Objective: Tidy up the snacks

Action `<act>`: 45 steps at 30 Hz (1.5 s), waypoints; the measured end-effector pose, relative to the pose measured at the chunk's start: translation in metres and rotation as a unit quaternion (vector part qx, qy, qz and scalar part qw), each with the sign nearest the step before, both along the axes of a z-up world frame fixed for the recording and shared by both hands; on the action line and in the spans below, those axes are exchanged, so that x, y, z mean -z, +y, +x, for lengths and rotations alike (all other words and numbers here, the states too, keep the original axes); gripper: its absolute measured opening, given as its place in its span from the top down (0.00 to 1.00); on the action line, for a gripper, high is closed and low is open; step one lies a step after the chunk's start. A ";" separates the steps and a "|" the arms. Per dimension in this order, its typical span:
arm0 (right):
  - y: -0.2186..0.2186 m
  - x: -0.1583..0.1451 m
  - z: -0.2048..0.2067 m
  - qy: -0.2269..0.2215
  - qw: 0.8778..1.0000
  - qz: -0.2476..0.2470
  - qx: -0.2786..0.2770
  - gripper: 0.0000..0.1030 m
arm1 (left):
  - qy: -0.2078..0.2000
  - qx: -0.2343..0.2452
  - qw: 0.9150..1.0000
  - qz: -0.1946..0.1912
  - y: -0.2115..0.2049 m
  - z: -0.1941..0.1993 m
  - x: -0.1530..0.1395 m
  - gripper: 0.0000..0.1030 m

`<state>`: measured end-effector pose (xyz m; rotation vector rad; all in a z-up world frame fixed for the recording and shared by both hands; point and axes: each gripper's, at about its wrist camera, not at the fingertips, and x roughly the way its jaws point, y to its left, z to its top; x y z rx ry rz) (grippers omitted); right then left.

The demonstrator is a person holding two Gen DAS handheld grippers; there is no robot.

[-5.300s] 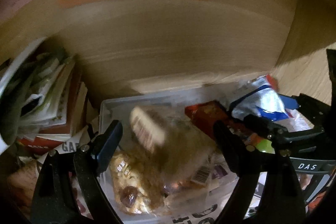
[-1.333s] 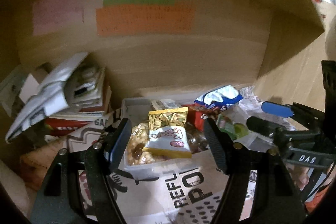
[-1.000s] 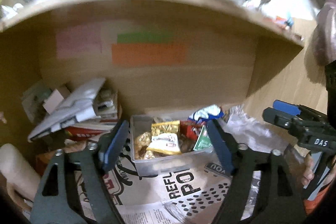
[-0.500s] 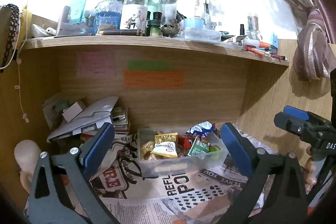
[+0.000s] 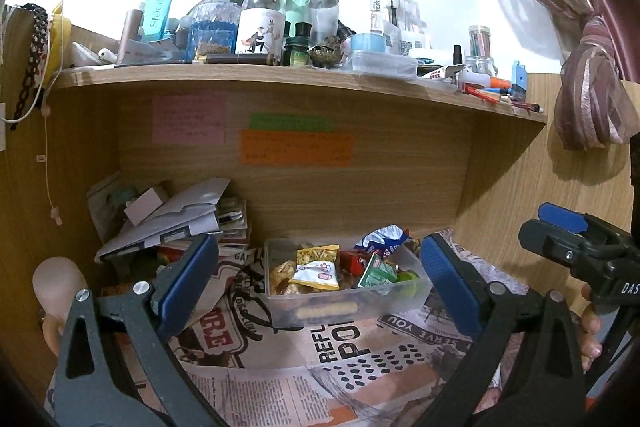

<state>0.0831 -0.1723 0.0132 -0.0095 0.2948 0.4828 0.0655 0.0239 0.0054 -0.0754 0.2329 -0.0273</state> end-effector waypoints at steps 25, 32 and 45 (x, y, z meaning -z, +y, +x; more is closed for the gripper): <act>0.001 0.001 -0.001 0.000 1.000 0.001 0.000 0.00 | -0.001 0.007 1.000 0.004 -0.005 0.000 0.000 0.00; 0.000 0.000 -0.001 -0.001 1.000 0.001 -0.001 0.00 | 0.001 0.006 1.000 0.002 -0.006 0.000 0.001 0.00; 0.000 -0.001 -0.003 -0.002 1.000 0.002 -0.001 0.00 | 0.000 0.006 1.000 0.002 -0.007 -0.001 0.001 0.00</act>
